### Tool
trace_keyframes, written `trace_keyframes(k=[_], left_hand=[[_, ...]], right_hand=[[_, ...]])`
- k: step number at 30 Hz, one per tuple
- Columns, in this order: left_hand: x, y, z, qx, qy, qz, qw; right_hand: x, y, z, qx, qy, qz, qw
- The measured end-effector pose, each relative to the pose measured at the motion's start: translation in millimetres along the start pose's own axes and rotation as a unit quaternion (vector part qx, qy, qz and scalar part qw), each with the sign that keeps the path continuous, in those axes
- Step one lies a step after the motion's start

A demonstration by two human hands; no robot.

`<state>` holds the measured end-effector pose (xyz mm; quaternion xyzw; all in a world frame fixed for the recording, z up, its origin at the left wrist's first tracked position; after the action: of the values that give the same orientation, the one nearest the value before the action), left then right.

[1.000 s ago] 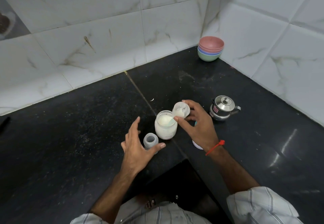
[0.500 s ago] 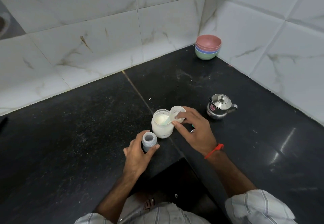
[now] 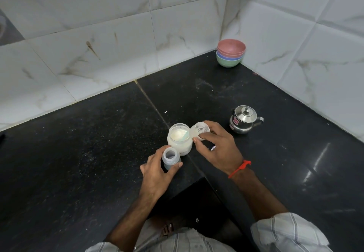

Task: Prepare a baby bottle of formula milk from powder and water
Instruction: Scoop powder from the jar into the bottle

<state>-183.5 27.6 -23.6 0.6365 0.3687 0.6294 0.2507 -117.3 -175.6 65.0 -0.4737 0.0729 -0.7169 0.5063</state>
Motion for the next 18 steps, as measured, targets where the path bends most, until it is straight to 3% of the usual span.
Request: trace_keyframes(k=[10, 18], left_hand=[[-1.2, 5.9, -3.4, -0.007, 0.004, 0.001, 1.000], [-1.3, 33.9, -14.0, -0.060, 0.010, 0.006, 0.998]], right_hand=[[6.4, 0.0, 0.6, -0.022, -0.012, -0.009, 1.000], [12.6, -2.6, 2.9, -0.012, -0.012, -0.016, 1.000]])
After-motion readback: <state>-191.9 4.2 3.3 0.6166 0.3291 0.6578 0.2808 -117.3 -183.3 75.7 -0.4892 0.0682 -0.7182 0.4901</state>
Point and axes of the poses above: each hand's wrist, its own z-axis towards the middle knuckle, its own x-axis out of the back of the hand, y = z × x, the point moved 7 cm from there along z, towards the middle knuckle, and after that the axes turned 7 degrees about -y, right-handed, at the moved point
